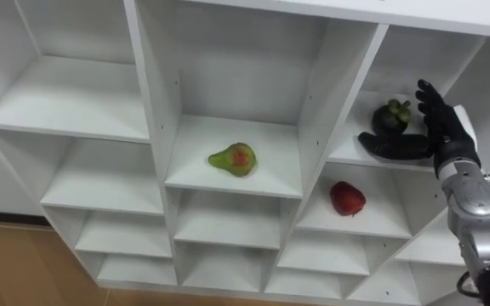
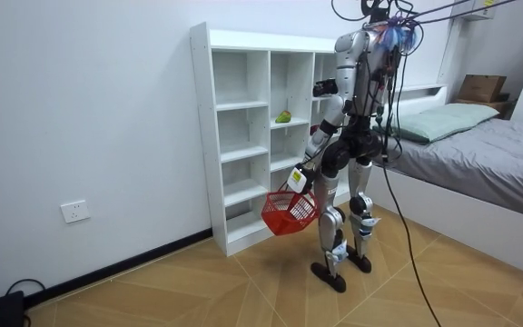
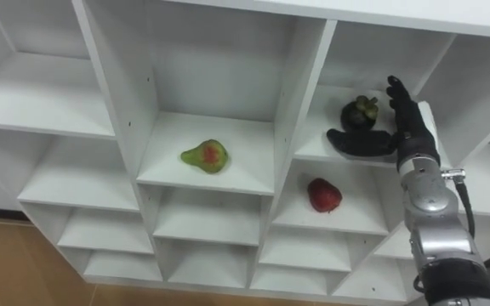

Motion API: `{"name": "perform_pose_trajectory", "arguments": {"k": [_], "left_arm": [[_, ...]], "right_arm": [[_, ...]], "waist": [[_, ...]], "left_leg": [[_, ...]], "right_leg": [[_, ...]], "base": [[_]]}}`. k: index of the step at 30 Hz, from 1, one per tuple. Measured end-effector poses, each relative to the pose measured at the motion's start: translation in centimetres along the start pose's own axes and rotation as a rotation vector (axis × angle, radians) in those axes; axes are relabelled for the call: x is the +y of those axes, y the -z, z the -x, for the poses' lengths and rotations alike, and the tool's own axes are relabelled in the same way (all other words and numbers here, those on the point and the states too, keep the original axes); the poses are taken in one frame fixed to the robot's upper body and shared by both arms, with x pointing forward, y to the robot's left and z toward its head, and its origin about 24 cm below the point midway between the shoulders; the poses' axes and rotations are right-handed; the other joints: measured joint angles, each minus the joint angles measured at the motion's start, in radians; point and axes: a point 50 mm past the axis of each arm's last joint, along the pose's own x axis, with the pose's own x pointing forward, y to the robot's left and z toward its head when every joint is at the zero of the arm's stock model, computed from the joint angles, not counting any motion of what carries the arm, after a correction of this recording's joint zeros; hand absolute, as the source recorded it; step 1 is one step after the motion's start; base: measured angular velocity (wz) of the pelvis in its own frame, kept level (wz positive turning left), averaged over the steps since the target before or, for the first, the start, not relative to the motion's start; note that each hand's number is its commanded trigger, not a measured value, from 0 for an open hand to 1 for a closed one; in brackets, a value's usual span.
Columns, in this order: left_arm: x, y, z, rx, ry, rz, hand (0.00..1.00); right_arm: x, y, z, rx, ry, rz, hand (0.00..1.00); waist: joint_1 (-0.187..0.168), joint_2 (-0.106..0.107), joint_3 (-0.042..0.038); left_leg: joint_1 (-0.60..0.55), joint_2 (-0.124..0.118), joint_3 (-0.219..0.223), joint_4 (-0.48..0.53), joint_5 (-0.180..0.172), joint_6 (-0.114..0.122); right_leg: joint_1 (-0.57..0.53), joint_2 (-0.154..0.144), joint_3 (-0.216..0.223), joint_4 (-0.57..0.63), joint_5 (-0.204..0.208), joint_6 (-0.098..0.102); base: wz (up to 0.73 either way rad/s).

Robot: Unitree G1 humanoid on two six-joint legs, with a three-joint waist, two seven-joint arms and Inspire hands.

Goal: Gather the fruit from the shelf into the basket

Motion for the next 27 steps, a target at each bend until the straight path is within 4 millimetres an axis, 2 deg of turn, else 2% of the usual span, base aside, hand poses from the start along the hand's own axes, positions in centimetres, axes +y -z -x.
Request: {"name": "perform_pose_trajectory", "arguments": {"k": [17, 18, 19, 20, 21, 23, 24, 27], "left_arm": [[0.4, -0.2, 0.0, -0.004, 0.001, -0.003, 1.0], [0.4, -0.2, 0.0, -0.004, 0.001, -0.003, 1.0], [0.4, -0.2, 0.0, -0.004, 0.001, -0.003, 1.0], [0.4, -0.2, 0.0, -0.004, 0.001, -0.003, 1.0], [0.4, -0.2, 0.0, -0.004, 0.001, -0.003, 1.0], [0.4, -0.2, 0.0, -0.004, 0.002, -0.003, 1.0], [0.4, -0.2, 0.0, -0.004, 0.002, -0.003, 1.0], [0.4, -0.2, 0.0, -0.005, 0.001, -0.004, 1.0]], "right_arm": [[-0.5, 0.3, 0.0, 0.013, -0.043, 0.035, 0.0], [-0.5, 0.4, 0.0, 0.02, -0.043, 0.035, 0.03], [-0.5, 0.4, 0.0, 0.021, -0.043, 0.035, 0.16], [-0.5, 0.5, 0.0, 0.023, -0.043, 0.036, 0.22], [-0.5, 0.5, 0.1, 0.025, -0.044, 0.039, 0.55], [-0.5, 0.5, 0.0, 0.028, -0.043, 0.045, 0.81], [-0.6, 0.5, -0.1, 0.029, -0.039, 0.05, 1.0], [-1.1, 0.5, -0.1, 0.034, -0.048, 0.075, 1.0]], "waist": [[-0.003, -0.004, -0.0014], [-0.003, -0.004, -0.0014], [-0.003, -0.004, -0.0014], [-0.003, -0.005, -0.0014], [-0.003, -0.004, -0.0014], [-0.003, -0.004, -0.0014], [-0.003, -0.005, -0.0014], [0.002, -0.005, -0.0012]], "left_leg": [[-0.001, 0.0, -0.002, 0.012, 0.0, 0.0], [0.0, 0.0, -0.002, 0.012, 0.0, 0.0], [0.0, 0.0, -0.002, 0.012, 0.0, 0.0], [0.0, 0.0, -0.003, 0.014, 0.0, 0.0], [0.0, 0.0, -0.004, 0.015, 0.0, 0.0], [0.0, 0.0, -0.005, 0.017, -0.001, -0.001], [0.0, 0.0, -0.006, 0.016, -0.001, -0.001], [-0.001, 0.001, -0.006, 0.014, -0.001, -0.001]], "right_leg": [[0.005, -0.001, -0.009, 0.0, 0.0, 0.0], [0.006, -0.001, -0.01, 0.0, 0.0, 0.0], [0.006, -0.001, -0.011, 0.0, 0.0, 0.0], [0.008, -0.001, -0.013, 0.0, 0.0, 0.0], [0.009, -0.002, -0.015, 0.0, 0.0, 0.0], [0.011, -0.001, -0.016, 0.0, 0.0, 0.0], [0.011, -0.001, -0.015, 0.0, 0.0, 0.0], [0.011, 0.0, -0.014, 0.0, 0.0, 0.0]], "base": [[0.01], [0.0], [0.03], [0.04], [0.04], [0.02], [0.0], [0.0]]}}
